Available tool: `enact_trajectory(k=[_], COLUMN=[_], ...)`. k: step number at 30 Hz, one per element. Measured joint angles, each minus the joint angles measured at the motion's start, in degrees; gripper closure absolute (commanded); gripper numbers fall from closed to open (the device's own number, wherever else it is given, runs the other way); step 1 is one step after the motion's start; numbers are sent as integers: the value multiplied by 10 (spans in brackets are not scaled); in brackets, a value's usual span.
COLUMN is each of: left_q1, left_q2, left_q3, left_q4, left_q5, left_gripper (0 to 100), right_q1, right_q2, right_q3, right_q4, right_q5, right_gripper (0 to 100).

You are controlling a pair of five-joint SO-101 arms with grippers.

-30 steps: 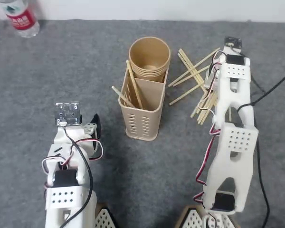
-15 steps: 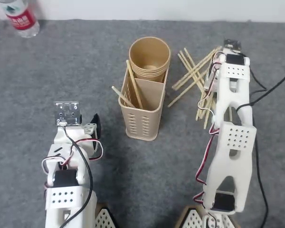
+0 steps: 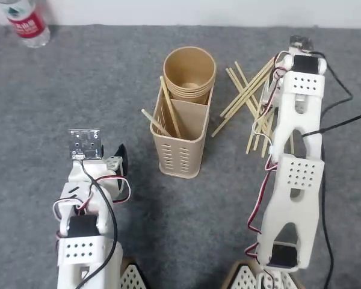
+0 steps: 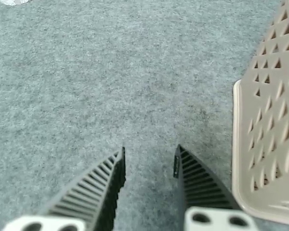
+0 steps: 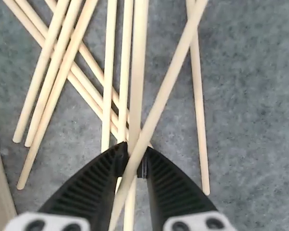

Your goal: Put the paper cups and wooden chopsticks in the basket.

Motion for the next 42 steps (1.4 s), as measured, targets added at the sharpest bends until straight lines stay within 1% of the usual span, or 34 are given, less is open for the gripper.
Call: enact_trajectory(k=[11,23,28,33,42], left_q1=[0,0,0,0,0], left_q2=[0,0,0,0,0], left_q3=[0,0,0,0,0], left_q4=[0,0,0,0,0], left_q5=[0,0,0,0,0], left_gripper=[826,826,826,826,826], right_q1=[1,-1,-38,-82,-91], right_q2=[-3,-115,-183,-266,-438], right_q3=[-2,-1,88,171,282], right_q4=[1,2,2,2,2], right_q5=[0,1,25,29,34], right_gripper=[991,991,991,991,991])
